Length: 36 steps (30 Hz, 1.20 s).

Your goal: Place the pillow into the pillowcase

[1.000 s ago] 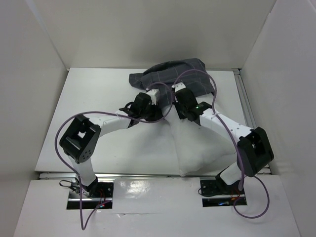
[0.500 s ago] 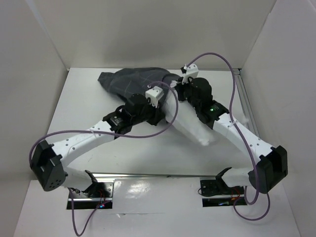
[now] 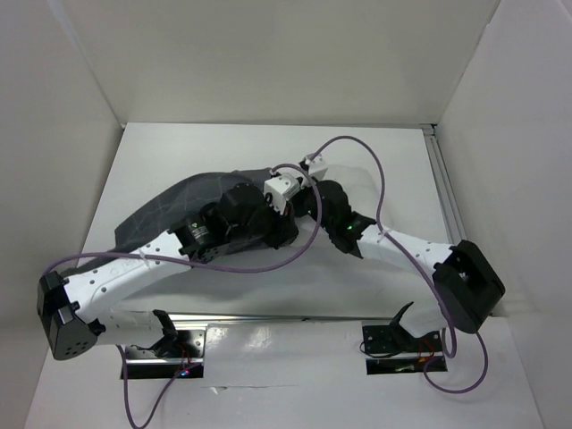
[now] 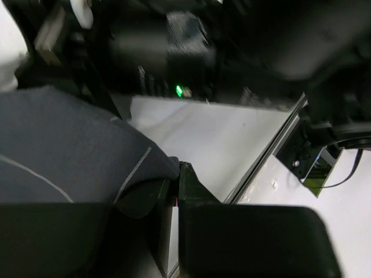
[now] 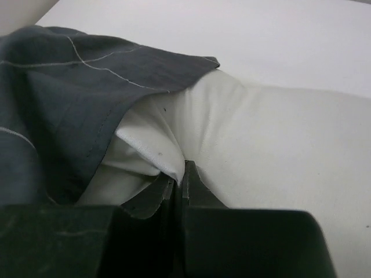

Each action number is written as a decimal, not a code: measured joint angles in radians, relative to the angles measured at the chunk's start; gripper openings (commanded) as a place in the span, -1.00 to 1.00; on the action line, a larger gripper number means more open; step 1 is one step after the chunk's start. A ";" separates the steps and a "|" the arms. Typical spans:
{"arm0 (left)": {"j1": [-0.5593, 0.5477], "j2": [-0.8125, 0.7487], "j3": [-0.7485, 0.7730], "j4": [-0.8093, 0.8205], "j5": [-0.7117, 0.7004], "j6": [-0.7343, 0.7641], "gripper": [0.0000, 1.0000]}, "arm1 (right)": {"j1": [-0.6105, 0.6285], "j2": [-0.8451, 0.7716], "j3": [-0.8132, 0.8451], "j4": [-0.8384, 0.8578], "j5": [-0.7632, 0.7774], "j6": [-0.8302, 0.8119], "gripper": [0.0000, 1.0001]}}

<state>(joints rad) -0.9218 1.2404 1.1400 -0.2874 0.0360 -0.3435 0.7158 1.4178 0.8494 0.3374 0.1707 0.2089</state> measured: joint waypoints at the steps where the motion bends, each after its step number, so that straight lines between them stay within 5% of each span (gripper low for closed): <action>1: 0.005 -0.002 0.000 -0.009 0.004 -0.004 -0.48 | 0.021 0.005 -0.010 0.013 0.010 0.008 -1.00; 2: 0.010 -0.002 0.001 -0.021 0.006 -0.007 0.27 | 0.042 0.009 -0.016 0.026 0.015 0.016 -1.00; 4: 0.012 0.012 0.018 -0.037 0.029 -0.027 0.85 | 0.053 0.010 -0.023 0.043 0.010 0.031 -1.00; 5: 0.012 0.018 0.029 -0.038 0.035 -0.022 0.98 | 0.054 0.011 -0.027 0.045 0.000 0.037 -1.00; 8: 0.011 0.041 0.092 -0.059 0.043 -0.032 0.98 | 0.054 0.010 -0.043 0.047 -0.024 0.050 -1.00; 12: 0.010 0.042 0.168 -0.117 -0.032 -0.040 0.98 | 0.054 -0.011 -0.051 0.032 -0.050 0.063 -0.51; 16: 0.031 0.045 0.280 -0.251 -0.262 -0.100 0.90 | 0.054 -0.076 -0.057 -0.041 -0.057 0.070 0.45; 20: 0.192 0.121 0.440 -0.362 -0.370 -0.141 0.77 | 0.054 -0.157 -0.058 -0.131 -0.048 0.063 0.91; 24: 0.332 0.309 0.570 -0.421 -0.414 -0.158 0.77 | 0.054 -0.232 -0.056 -0.227 0.012 0.069 1.00; 33: 0.334 0.669 0.668 -0.588 -0.410 -0.155 0.58 | 0.002 -0.249 0.006 -0.427 0.238 0.117 1.00; 35: 0.333 0.667 0.668 -0.595 -0.409 -0.157 0.42 | -0.047 -0.239 0.024 -0.444 0.261 0.125 1.00; 36: 0.333 0.660 0.664 -0.591 -0.405 -0.156 0.02 | -0.079 -0.235 0.029 -0.452 0.265 0.130 1.00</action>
<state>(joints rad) -0.5884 1.9003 1.8042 -0.8780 -0.3687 -0.4992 0.6373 1.1824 0.8780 -0.1143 0.4355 0.3393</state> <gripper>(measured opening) 0.728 0.999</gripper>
